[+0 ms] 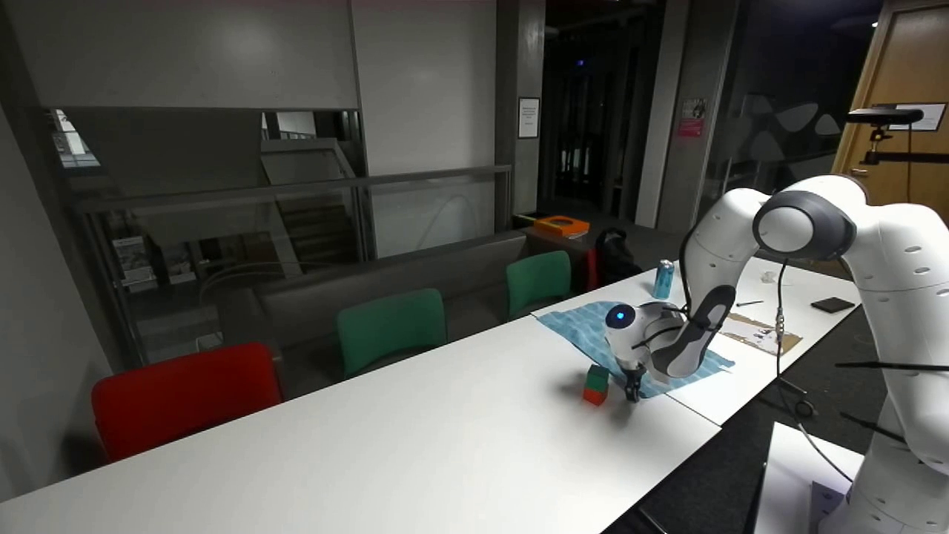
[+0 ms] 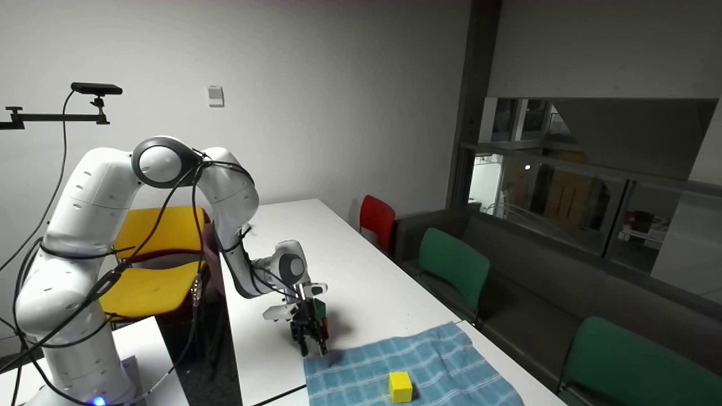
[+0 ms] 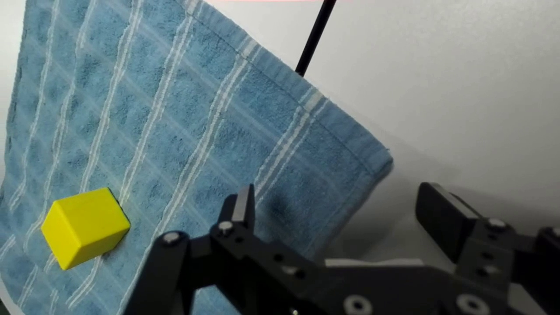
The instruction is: Fold the blue towel around the yellow block
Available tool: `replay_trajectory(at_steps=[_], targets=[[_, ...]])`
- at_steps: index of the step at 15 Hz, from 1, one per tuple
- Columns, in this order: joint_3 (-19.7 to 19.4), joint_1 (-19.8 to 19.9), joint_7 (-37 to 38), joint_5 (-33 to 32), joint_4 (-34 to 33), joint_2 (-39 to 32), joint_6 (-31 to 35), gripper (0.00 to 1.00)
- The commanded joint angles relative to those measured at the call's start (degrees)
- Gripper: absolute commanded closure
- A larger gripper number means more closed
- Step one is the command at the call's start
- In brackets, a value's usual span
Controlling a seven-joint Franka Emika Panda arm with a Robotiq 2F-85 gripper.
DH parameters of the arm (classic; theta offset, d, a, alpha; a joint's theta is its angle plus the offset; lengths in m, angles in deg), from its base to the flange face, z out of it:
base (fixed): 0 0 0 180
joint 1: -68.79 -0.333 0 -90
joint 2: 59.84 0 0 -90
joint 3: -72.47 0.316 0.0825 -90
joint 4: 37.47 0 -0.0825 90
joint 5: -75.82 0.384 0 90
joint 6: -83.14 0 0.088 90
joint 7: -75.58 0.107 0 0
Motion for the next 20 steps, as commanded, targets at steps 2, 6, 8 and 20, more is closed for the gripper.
replay_trajectory(at_steps=[2, 6, 8, 20], targets=[[-1.7, 0.1, -1.4, -0.5, -1.0, -0.8, -0.8, 0.0], [-2.4, 0.4, -2.5, -0.5, -1.2, -1.2, -0.8, 0.26], [-2.4, 0.6, -3.4, 0.0, -1.4, -1.2, -0.9, 0.42], [-2.8, 1.7, -5.3, 0.9, -0.6, 0.7, -1.5, 0.99]])
